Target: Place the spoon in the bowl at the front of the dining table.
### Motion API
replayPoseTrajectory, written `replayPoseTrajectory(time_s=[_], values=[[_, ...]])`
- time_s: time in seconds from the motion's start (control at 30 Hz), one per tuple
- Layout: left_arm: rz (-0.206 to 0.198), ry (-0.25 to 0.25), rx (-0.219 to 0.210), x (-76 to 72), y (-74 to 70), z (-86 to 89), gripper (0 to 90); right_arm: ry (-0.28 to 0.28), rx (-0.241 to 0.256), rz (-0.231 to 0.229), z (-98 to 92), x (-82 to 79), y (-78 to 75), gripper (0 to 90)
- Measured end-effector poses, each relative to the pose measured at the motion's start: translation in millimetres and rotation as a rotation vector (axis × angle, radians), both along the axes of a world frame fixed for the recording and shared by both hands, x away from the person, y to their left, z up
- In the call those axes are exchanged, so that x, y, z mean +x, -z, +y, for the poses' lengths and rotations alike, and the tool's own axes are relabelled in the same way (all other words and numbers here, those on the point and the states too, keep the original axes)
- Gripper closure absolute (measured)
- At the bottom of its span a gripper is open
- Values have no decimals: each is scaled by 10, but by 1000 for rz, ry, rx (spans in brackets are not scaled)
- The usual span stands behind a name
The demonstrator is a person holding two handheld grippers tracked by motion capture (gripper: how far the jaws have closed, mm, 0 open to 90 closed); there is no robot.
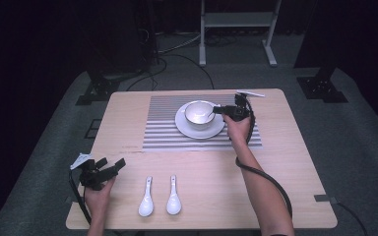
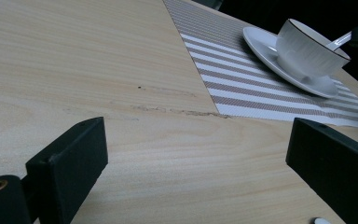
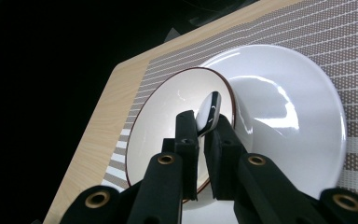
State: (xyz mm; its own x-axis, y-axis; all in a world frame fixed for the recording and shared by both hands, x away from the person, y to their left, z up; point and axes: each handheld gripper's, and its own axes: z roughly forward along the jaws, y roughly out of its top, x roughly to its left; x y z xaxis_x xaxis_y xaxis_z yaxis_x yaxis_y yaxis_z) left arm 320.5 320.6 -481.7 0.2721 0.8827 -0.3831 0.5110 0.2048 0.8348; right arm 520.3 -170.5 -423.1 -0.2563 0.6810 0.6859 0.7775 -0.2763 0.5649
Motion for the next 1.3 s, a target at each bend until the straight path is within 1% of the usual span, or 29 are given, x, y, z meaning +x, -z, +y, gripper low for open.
replayPoseTrajectory(time_s=[0.47,0.73,0.77,0.83,1.03,1.3], values=[[1,-1,1,1,0,0,40,4,8,20,-61,8,53,818],[1,-1,1,1,0,-2,39,7,17,23,-102,-1,106,798],[1,0,2,1,0,-1,39,10,30,29,-117,-8,131,786],[1,0,2,1,0,-2,39,12,38,31,-126,-11,154,780],[2,0,5,2,0,-1,39,10,46,35,-148,-26,193,768],[3,-3,6,1,1,-3,39,0,63,33,-189,-73,198,742]])
